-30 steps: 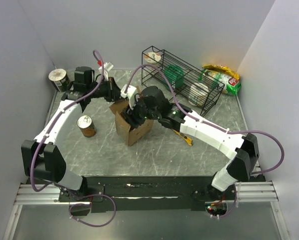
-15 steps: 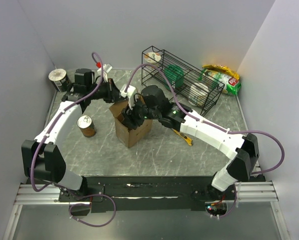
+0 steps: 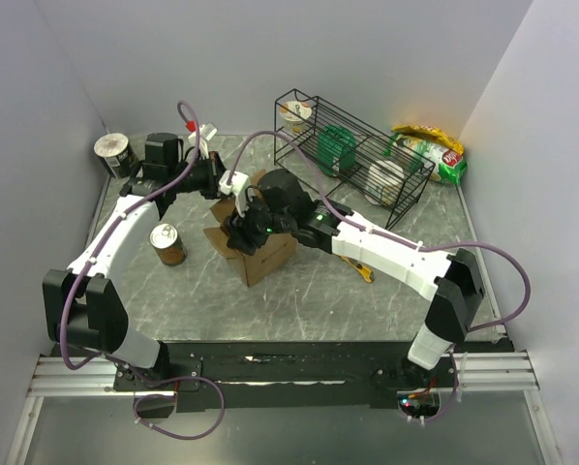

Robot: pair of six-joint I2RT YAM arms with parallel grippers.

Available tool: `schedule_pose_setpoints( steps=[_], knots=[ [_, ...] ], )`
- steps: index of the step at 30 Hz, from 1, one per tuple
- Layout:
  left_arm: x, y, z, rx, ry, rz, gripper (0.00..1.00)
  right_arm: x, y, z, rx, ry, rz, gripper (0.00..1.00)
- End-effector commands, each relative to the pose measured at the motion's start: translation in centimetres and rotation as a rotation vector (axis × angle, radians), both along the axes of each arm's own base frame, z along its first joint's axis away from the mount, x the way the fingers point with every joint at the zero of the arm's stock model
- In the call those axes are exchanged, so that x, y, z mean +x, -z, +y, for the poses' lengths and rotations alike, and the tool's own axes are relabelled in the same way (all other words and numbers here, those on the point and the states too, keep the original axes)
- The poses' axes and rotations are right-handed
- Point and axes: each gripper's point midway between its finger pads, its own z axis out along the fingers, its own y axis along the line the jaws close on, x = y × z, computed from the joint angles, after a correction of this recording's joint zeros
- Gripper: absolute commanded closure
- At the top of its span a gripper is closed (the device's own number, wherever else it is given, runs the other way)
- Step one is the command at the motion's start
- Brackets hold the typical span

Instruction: Unpack the express box

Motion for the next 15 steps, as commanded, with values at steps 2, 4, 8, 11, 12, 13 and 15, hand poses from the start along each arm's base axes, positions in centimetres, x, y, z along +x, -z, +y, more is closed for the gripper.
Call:
schedule_pose_setpoints(
  steps=[2,4,8,11,12,13,15],
  knots=[
    [0.6,-0.9,-0.1,-0.013,-0.032,-0.015,0.99,-1.3,4.4,0.9,-0.132,-0.019,0.068,0.39],
    [0.6,-1.0,0.0,-0.006,-0.041,-0.014,0.99,-1.2,3.2,1.2,-0.099,-0.006,0.078,0.38],
    [0.6,-1.5,0.2,-0.003,-0.053,-0.028,0.99,-2.2,-1.2,1.9,0.015,-0.058,0.056,0.38],
    [0.5,-1.3,0.3,0.002,-0.064,-0.020,0.99,-2.2,-2.5,1.8,0.039,-0.065,0.039,0.37],
    [0.6,-1.2,0.3,0.003,-0.068,-0.018,0.99,-2.3,-2.3,1.8,0.029,-0.067,0.041,0.37],
    [0.6,-1.2,0.3,0.003,-0.072,-0.015,0.99,-2.2,-2.1,1.8,0.024,-0.068,0.043,0.37],
    [0.7,-1.1,0.4,0.002,-0.077,-0.009,0.99,-2.4,-1.2,1.9,0.008,-0.077,0.066,0.36]
  ],
)
